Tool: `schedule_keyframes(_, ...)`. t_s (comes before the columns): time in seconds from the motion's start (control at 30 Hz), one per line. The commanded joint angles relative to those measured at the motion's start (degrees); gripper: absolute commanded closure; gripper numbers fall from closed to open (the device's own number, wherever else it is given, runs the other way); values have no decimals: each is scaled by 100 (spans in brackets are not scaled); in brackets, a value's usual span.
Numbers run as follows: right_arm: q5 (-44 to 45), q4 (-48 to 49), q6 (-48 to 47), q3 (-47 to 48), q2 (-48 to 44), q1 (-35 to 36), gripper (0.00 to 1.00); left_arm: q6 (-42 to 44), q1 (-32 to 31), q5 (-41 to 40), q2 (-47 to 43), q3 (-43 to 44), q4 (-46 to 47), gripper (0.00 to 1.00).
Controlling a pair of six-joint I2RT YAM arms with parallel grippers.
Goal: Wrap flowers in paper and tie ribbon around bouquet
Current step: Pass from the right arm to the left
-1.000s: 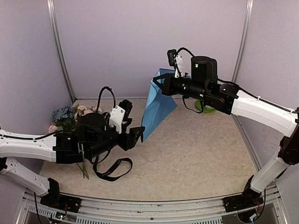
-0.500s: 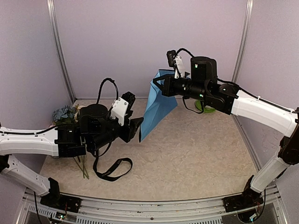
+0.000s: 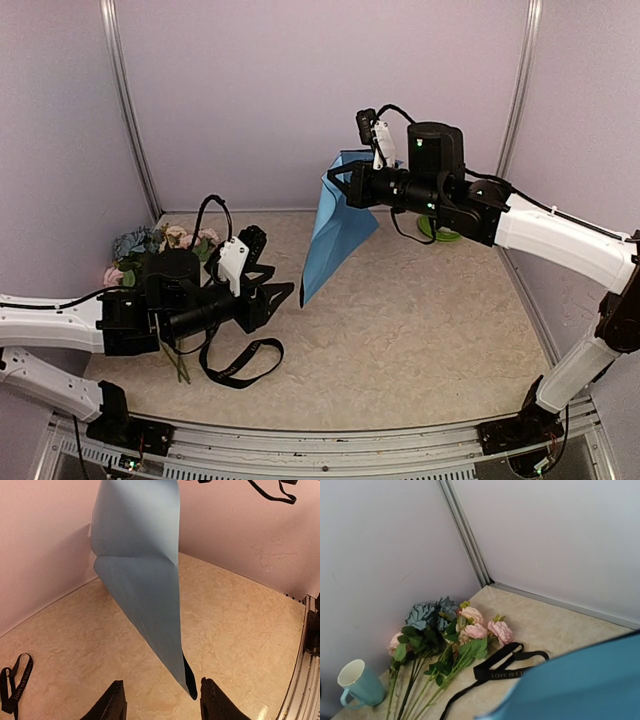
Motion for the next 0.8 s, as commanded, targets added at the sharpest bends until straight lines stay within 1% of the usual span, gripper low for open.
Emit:
schedule_keyframes(0.0,41,26,-44,-78,-159,-53,100,-456,99,285,187,-24,264,52)
schedule_keyframes(0.1,34,26,-40,-92,-177,-50,100,-583,140,474,294,-88,457,53)
schedule_keyframes(0.17,51,37,-31,-110,-184,-50,100,-649,152,717,430,-88,611,49)
schedule_keyframes(0.23,68,42,-31,-124,-205,-54,100,-677,165,853,614,-11,563,50)
schedule_keyframes(0.3,56,61,-26,-136,-232,-55,100,-685,173,769,745,22,485,54)
schedule_keyframes(0.47,66,66,-31,-166,-260,-53,100,-689,221,736,875,47,557,60)
schedule_keyframes(0.77,62,40,-44,-133,-257,-54,100,-733,320,558,621,-205,634,60)
